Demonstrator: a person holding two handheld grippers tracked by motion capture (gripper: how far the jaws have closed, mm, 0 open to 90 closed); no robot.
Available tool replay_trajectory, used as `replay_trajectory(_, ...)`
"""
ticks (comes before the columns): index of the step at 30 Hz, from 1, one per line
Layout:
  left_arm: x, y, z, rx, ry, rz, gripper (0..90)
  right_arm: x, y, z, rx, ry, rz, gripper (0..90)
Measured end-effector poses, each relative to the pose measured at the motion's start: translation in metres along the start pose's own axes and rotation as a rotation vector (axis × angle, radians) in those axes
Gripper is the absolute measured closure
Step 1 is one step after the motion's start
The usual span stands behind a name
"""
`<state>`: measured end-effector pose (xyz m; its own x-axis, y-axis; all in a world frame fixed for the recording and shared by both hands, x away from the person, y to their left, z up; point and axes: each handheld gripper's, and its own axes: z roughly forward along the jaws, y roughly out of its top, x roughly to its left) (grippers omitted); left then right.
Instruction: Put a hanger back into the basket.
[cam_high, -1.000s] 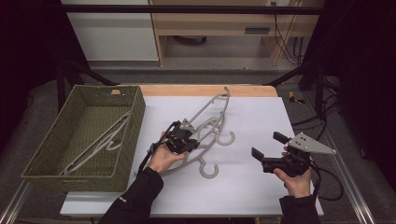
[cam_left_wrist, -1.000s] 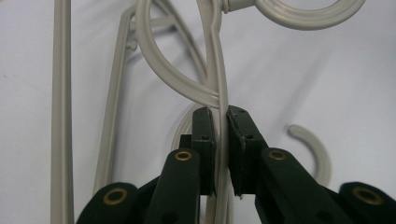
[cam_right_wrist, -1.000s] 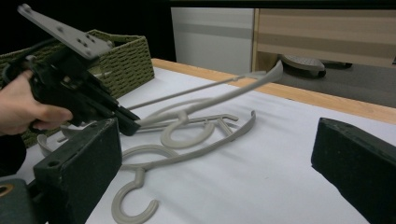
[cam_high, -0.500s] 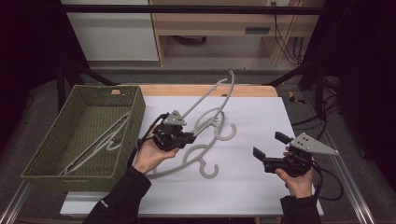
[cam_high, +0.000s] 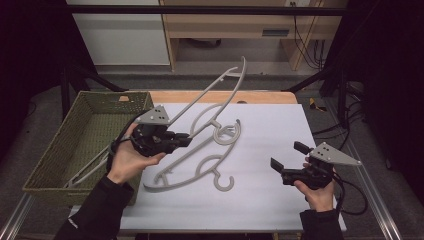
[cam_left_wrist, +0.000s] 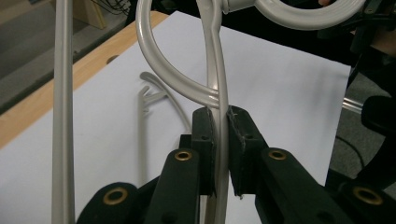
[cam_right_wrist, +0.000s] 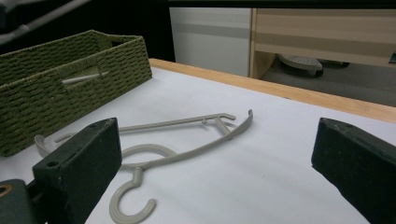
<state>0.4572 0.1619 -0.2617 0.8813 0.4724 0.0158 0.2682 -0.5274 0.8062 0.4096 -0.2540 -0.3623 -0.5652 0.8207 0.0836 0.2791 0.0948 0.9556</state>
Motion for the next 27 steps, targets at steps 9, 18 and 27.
replay_trajectory(9, 0.018, -0.011, -0.023, 0.034, -0.012, 0.005, 81.9, 0.000, 0.000, 0.000, -0.001, 0.000, -0.001, 1.8)
replay_trajectory(18, 0.044, -0.036, -0.044, 0.056, -0.007, -0.027, 81.9, 0.000, -0.001, 0.002, 0.003, -0.002, -0.001, 1.8)
replay_trajectory(27, 0.068, -0.062, -0.066, 0.061, 0.021, -0.077, 81.9, 0.000, -0.001, 0.002, 0.008, 0.000, -0.003, 1.8)
